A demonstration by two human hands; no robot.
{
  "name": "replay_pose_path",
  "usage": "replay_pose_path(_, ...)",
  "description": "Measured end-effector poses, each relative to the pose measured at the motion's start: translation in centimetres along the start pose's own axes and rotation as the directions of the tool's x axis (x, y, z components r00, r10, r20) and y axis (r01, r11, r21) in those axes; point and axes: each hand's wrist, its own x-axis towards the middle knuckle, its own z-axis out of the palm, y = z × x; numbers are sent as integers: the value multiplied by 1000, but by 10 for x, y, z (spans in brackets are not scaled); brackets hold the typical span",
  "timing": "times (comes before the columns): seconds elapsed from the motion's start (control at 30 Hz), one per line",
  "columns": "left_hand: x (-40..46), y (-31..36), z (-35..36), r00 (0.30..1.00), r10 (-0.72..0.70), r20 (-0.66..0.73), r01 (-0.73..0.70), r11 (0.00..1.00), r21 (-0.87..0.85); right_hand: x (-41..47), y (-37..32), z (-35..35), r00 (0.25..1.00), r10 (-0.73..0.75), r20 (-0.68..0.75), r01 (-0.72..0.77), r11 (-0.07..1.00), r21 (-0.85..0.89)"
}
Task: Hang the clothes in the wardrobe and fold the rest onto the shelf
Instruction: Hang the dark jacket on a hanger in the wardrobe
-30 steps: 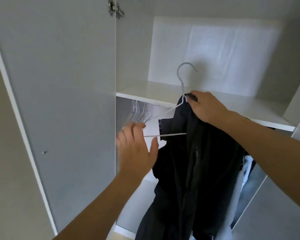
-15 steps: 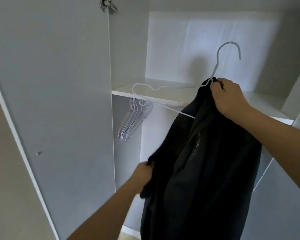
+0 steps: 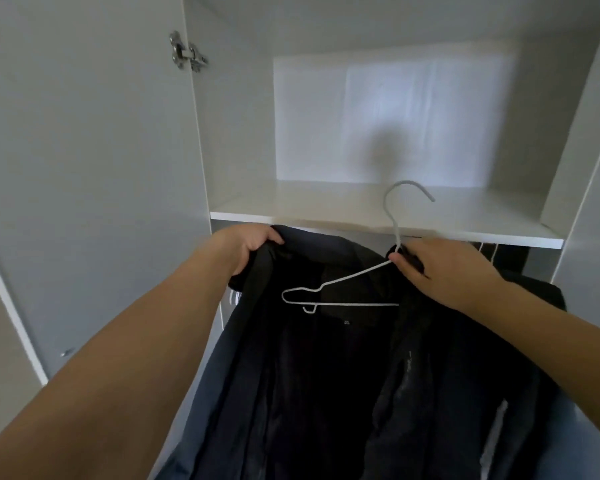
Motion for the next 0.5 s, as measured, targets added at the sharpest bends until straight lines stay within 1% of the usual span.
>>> replay_pose_path(0.07, -6, 10, 5, 999, 41, 1, -41, 999, -10, 0, -4, 6, 997, 23, -71, -26, 999, -30)
replay_pose_path(0.13, -12, 18, 12, 996, 79, 33, -77, 995, -56, 4, -8, 14, 990, 88, -107, -86, 996, 23)
replay_pose_path(0.2, -18, 24, 22, 989, 126, 81, -120, 990, -79, 8, -10, 20, 982, 169, -88, -152, 973, 176)
replay_pose_path(0.27, -25, 29, 31, 983, 154, 97, -148, 987, -66, 10, -11, 24, 975, 207, -77, -166, 917, 362)
replay_pose_path(0.3, -28, 31, 34, 981, 166, 96, -161, 985, -57, 10, -12, 24, 969, 231, -84, -176, 891, 419)
replay_pose_path(0.4, -38, 32, 50, 970, 207, 126, -202, 978, -50, 16, -17, 21, 942, 330, -64, -257, 832, 491)
replay_pose_path(0.5, -51, 32, 69, 950, 225, 217, -221, 974, -43, 27, -24, 23, 924, 380, 40, -333, 748, 574)
